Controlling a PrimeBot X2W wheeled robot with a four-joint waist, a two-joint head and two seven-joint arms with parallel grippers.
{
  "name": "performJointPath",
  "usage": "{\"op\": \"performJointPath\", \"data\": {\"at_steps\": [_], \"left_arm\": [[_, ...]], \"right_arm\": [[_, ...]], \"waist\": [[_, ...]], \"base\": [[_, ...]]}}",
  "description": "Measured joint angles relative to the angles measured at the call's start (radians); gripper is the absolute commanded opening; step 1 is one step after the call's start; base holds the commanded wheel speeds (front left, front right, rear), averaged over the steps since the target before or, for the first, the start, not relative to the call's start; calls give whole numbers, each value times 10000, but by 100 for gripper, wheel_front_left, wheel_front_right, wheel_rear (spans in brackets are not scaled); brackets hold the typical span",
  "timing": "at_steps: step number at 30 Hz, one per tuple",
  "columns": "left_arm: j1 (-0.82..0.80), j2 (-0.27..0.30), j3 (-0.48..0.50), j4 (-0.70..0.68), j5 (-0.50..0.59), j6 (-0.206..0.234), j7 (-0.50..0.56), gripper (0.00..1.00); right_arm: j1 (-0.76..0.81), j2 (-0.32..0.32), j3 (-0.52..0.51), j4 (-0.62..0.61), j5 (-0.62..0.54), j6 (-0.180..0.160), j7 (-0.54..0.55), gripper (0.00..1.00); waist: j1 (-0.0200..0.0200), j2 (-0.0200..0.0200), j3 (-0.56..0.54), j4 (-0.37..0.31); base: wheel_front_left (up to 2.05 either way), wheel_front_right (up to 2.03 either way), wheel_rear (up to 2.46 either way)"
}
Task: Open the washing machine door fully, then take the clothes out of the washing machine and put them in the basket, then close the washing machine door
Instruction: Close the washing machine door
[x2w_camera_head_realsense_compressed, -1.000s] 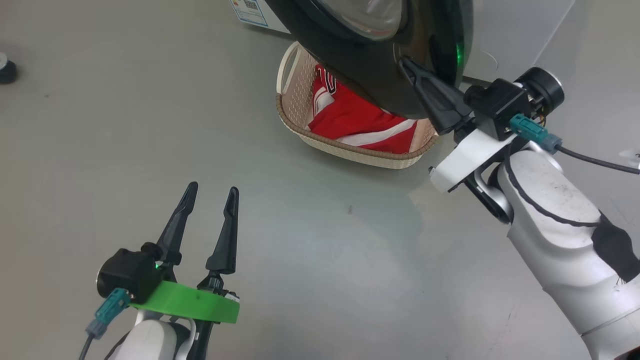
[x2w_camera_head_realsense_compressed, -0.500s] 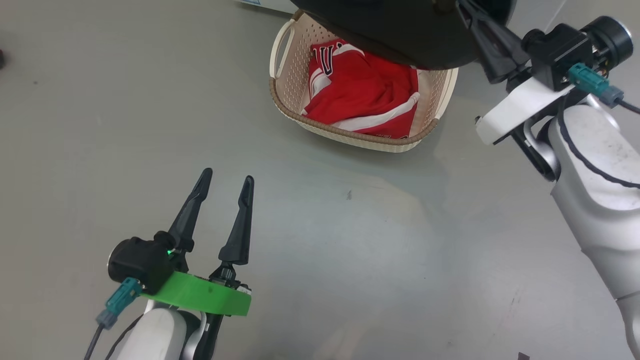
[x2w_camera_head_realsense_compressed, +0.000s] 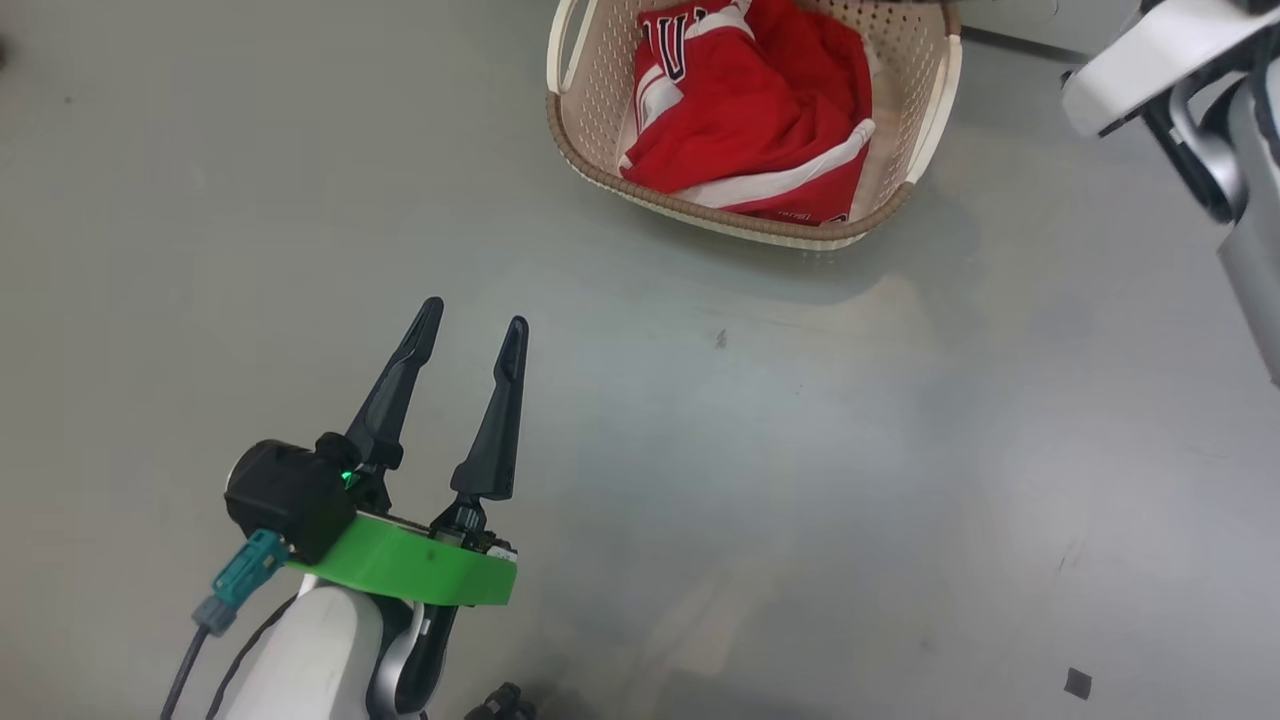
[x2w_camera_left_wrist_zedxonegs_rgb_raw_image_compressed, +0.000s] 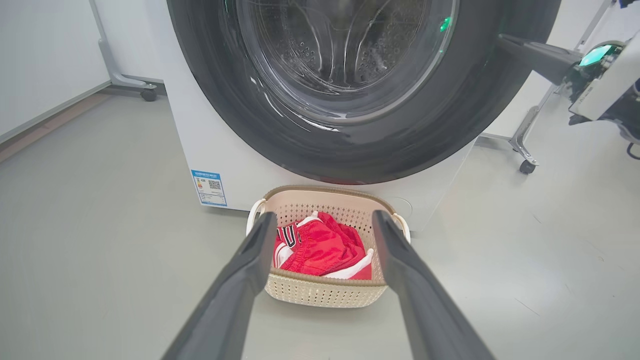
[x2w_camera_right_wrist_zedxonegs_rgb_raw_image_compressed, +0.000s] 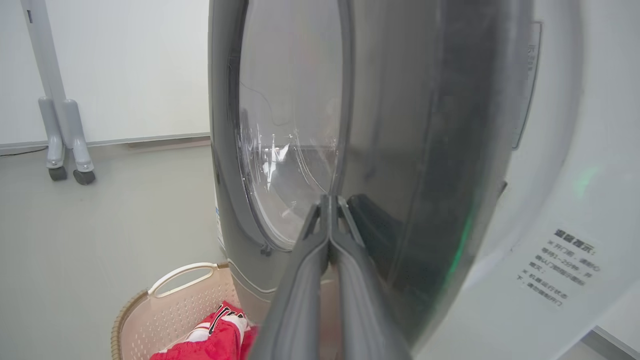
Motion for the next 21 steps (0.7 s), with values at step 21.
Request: {"op": "performJointPath", "data": {"at_steps": [21], "left_arm": [[-862, -174, -403, 10, -460, -2, 0, 100]], "right_arm": [[-2498, -1018, -221, 284, -464, 13, 531, 0]], "waist": [[1, 0, 1538, 672]], "base": [[0, 0, 0]]}}
